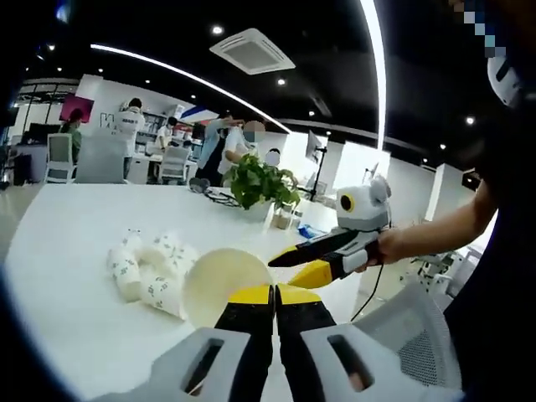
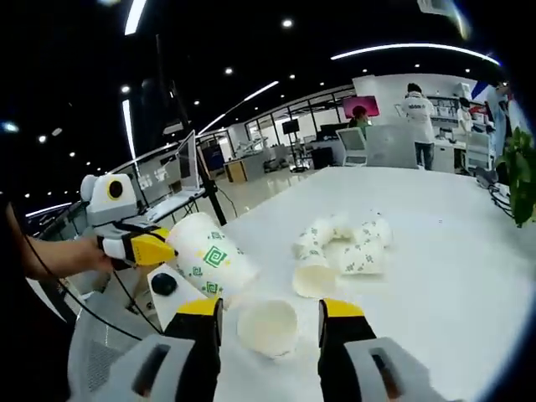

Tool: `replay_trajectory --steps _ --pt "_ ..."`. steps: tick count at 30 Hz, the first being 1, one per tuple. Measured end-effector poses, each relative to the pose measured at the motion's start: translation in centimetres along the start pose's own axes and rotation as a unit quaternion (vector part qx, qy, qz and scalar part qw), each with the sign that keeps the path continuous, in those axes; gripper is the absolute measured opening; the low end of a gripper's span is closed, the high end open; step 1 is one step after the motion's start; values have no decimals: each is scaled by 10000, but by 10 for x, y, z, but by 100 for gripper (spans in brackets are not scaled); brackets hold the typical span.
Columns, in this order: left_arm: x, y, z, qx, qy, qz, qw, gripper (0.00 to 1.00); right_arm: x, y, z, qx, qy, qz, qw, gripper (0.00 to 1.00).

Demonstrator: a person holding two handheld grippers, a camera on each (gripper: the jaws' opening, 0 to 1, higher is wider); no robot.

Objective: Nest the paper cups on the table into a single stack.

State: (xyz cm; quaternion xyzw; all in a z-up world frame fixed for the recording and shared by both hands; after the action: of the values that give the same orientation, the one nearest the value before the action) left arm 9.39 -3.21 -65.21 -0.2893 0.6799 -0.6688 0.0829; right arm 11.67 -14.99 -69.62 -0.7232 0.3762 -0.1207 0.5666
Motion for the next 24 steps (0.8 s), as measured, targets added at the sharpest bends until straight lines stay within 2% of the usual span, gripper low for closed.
replay_trajectory --steps 15,24 --pt "5 5 15 -443 157 389 9981 0 4 11 -6 -58 164 -106 9998 62" --pt "3 15 23 -804 221 616 9946 0 4 19 -8 -161 191 -144 9996 63"
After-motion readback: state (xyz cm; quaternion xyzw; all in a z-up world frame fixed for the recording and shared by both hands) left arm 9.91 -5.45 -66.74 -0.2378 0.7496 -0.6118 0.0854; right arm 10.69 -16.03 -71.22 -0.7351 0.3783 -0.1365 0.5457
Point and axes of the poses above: the point that each gripper's makers call its tool centre point, and the gripper's own axes: z roughly forward along the fingers, x roughly to its right, y roughly out of its underside, the point moved 3 cm from there along -z, roughly backward along the fingers, and after that the axes turned 5 degrees about x, right-handed, at the moved point
